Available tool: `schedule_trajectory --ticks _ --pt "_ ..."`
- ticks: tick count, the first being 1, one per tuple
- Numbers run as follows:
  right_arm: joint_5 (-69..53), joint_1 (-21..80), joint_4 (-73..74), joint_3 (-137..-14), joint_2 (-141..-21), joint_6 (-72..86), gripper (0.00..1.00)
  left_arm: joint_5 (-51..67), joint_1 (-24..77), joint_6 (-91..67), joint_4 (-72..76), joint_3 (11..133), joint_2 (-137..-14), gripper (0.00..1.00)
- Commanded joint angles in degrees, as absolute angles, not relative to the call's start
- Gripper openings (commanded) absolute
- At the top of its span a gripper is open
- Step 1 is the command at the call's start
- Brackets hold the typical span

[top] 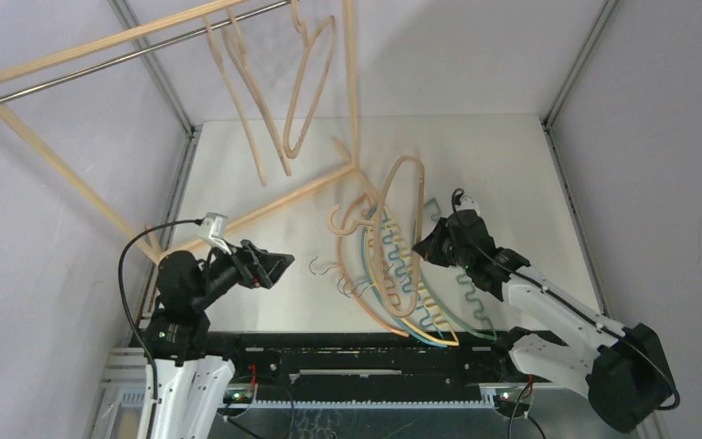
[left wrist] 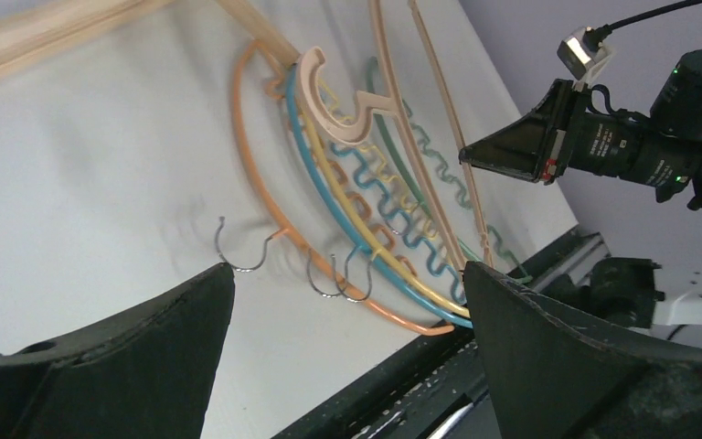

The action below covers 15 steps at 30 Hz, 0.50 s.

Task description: Organize the hangers

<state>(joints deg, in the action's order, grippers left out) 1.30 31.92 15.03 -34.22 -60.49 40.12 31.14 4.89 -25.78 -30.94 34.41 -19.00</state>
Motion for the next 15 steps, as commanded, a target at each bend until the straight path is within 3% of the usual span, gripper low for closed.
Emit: schedule_trajectory --ticks 1,7,15 --pt "-0.42 31.57 12.49 -35.07 -55.48 41.61 0.00 36.87 5.21 -29.74 -22.63 32.33 -18.54 1.00" --pt "-1.74 33.04 9.32 -35.15 -54.93 44.98 0.00 37.97 8.85 -35.87 -11.10 26.89 -17.81 0.99" --pt "0.62 40.09 3.56 -42.54 -64.60 48.21 0.00 25.32 26.19 -38.23 -0.45 21.73 -21.34 0.99"
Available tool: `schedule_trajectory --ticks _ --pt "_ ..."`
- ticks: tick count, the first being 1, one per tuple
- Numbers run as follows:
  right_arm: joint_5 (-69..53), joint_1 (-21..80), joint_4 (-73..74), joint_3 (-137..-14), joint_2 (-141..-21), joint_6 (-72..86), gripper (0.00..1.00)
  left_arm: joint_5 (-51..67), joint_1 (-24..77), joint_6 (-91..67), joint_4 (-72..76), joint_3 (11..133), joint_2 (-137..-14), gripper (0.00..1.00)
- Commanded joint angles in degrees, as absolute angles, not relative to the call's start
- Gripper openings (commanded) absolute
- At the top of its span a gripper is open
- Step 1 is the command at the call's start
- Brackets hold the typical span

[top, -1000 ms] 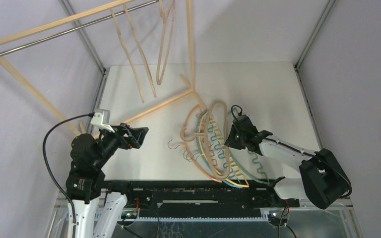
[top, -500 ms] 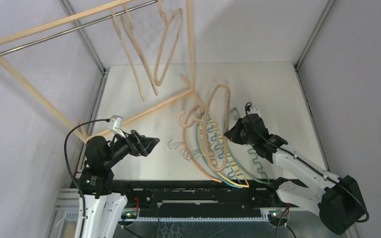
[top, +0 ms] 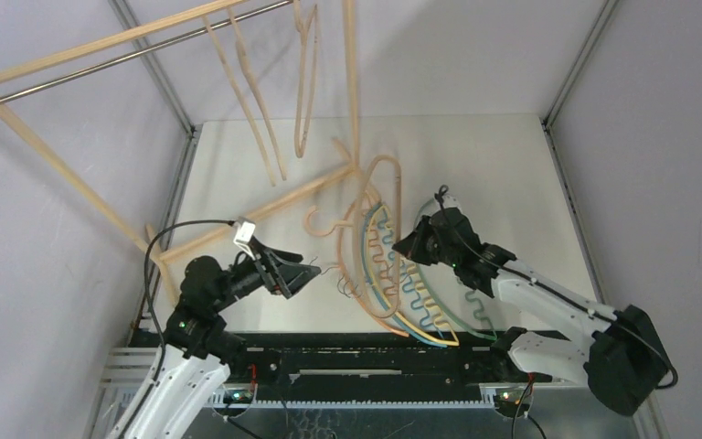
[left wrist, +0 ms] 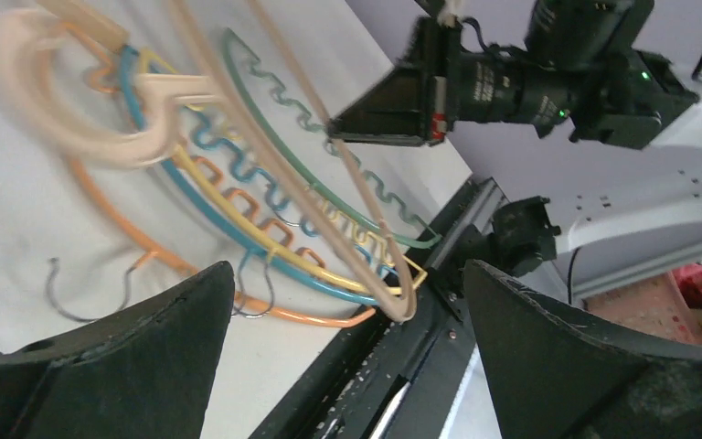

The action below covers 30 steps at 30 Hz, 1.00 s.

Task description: Organize the hangers

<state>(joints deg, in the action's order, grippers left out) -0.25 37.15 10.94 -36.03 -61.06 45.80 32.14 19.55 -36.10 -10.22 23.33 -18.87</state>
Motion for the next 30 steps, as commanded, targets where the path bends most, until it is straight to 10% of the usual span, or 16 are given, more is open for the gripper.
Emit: schedule_trajectory --ticks 1,26,30 --pt "0.68 40.71 3.28 -43.97 -65.88 48.29 0.00 23.08 28.77 -38.19 0.39 21.37 -22.15 0.99" --pt "-6.74 50.07 -5.07 -58.57 -80.52 52.67 0.00 15.21 35.77 -39.71 8.37 17.00 -28.53 0.99" --pt "-8.71 50.77 -6.13 -59.93 -81.89 53.23 0.00 14.53 35.77 -39.53 6.70 17.46 -28.84 0.77"
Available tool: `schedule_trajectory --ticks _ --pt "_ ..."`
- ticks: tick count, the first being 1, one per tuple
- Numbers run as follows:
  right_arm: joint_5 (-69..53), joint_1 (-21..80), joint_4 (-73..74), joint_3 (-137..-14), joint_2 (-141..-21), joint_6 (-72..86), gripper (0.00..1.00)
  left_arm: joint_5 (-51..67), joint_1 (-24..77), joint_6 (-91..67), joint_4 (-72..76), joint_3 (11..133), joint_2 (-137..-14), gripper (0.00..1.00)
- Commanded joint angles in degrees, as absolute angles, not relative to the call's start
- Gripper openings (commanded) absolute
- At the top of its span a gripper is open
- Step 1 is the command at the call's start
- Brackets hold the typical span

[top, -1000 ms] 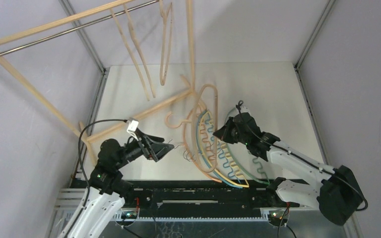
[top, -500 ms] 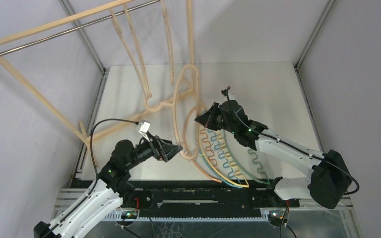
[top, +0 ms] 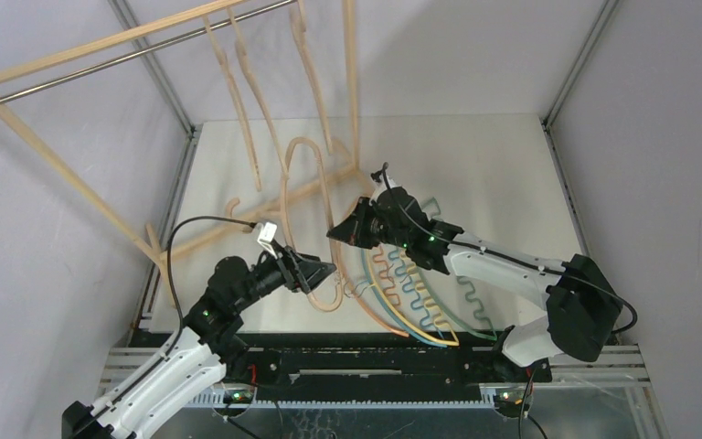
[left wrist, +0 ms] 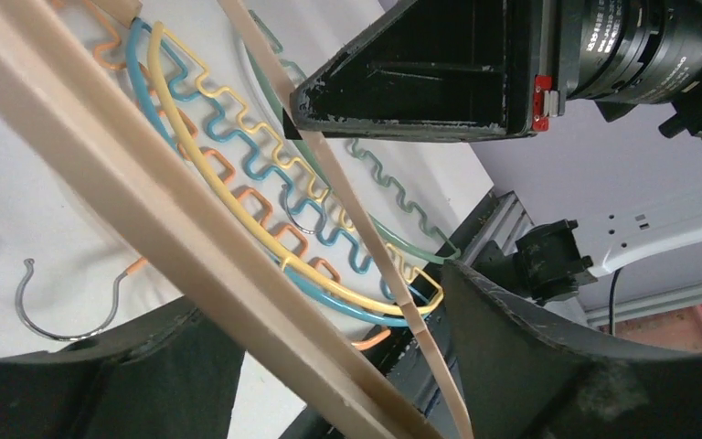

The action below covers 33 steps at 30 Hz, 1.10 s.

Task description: Organize the hangers

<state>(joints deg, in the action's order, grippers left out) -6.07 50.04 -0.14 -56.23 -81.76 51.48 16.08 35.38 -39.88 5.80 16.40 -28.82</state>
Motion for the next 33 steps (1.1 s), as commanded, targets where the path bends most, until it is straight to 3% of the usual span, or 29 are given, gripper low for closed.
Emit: schedule_trajectory --ticks 1,4,5,10,14,22,29,33 --pt "-8.92 50.86 -6.35 -59.94 -81.91 53.46 0.00 14.51 35.78 -39.55 6.23 17.67 -29.02 0.63" --pt "-9.13 50.89 -6.67 -59.96 -81.81 53.63 0.00 13.94 35.78 -39.40 4.65 18.30 -29.30 0.10" --pt "-9.06 50.82 -6.56 -59.94 -81.71 53.62 0.00 13.77 35.77 -39.38 4.21 18.47 -29.08 0.02" --pt "-8.37 50.25 -3.30 -59.94 -81.15 52.65 0.04 9.95 35.77 -36.83 -4.84 21.56 -27.31 0.00" --pt "-4.63 49.27 2.45 -59.36 -79.14 50.94 0.25 2.71 35.70 -36.21 -13.97 24.21 -24.11 0.00" --pt "-1.01 45.33 8.15 -56.87 -72.25 47.98 0.49 -6.35 35.68 -40.26 -25.47 24.03 -24.61 0.00" --pt "0.08 43.24 12.57 -56.75 -67.34 45.17 0.51 -22.66 35.02 -36.79 -39.36 32.78 -28.23 0.00" --pt "0.04 42.19 13.24 -55.60 -64.67 44.59 0.51 -25.23 29.94 -31.41 -42.90 41.08 -29.81 0.00"
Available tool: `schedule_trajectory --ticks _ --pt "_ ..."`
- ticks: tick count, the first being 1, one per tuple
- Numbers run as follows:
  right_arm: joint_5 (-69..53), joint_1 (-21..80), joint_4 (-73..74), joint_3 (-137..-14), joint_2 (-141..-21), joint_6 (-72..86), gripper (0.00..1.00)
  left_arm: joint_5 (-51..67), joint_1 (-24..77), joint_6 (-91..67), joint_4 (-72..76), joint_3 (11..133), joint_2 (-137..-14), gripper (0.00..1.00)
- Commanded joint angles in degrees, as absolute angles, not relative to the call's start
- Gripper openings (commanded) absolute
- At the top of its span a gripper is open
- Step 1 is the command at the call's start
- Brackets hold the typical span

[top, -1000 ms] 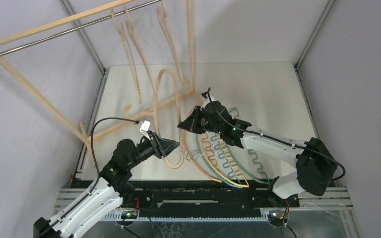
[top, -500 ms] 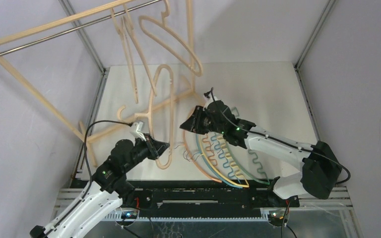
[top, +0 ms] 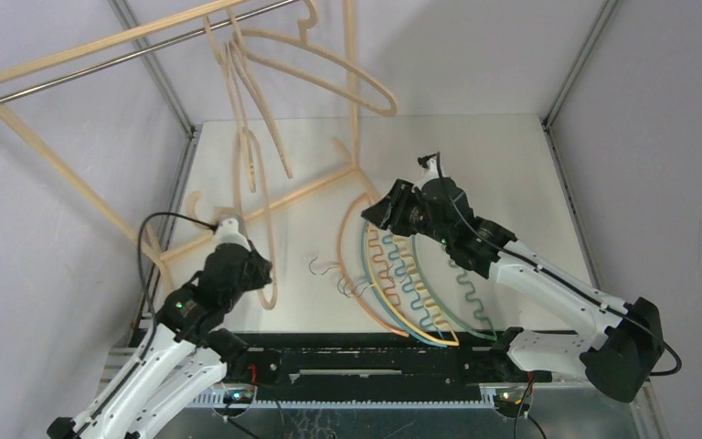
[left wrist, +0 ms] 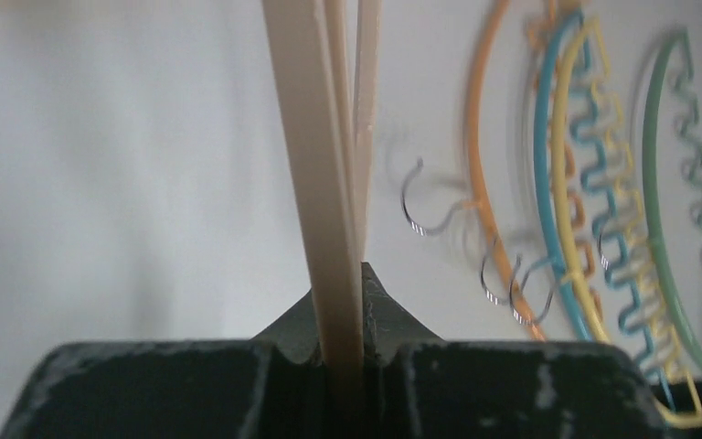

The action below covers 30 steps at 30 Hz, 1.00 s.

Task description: Organize the hangers

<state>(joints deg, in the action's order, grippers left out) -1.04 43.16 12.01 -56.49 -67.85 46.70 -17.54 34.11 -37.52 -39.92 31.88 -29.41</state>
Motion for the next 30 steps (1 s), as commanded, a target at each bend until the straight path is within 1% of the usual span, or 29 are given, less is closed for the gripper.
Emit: schedule_trajectory --ticks 1,3,6,9,11,17,22,30 --pt "0.00 41.91 13.50 -55.38 -64.20 44.50 0.51 -25.54 27.40 -29.39 -43.59 43.33 -30.46 0.00" --pt "-0.16 41.31 13.80 -54.59 -63.11 44.32 0.51 -24.63 21.67 -24.79 -44.19 48.12 -32.28 0.00" --pt "-0.66 40.18 13.81 -53.24 -61.64 44.46 0.51 -18.71 12.83 -18.40 -43.35 54.37 -35.91 0.00" --pt "-1.02 39.16 14.48 -52.38 -60.12 44.25 0.51 -15.84 7.57 -13.78 -41.81 59.03 -38.82 0.00" --pt "-1.01 38.48 15.12 -51.87 -59.08 43.96 0.51 -14.61 5.92 -11.70 -40.36 62.36 -40.55 0.00" --pt "-2.38 34.54 16.07 -49.78 -56.36 43.95 0.51 -11.90 5.40 -10.52 -37.68 72.03 -47.81 0.00" --pt "-2.94 32.36 17.14 -49.37 -54.93 43.70 0.51 -6.90 4.21 -10.63 -34.48 78.16 -52.89 0.00" --pt "-3.11 30.23 18.62 -49.34 -53.61 43.42 0.51 -3.61 1.04 -10.90 -32.45 80.92 -57.43 0.00"
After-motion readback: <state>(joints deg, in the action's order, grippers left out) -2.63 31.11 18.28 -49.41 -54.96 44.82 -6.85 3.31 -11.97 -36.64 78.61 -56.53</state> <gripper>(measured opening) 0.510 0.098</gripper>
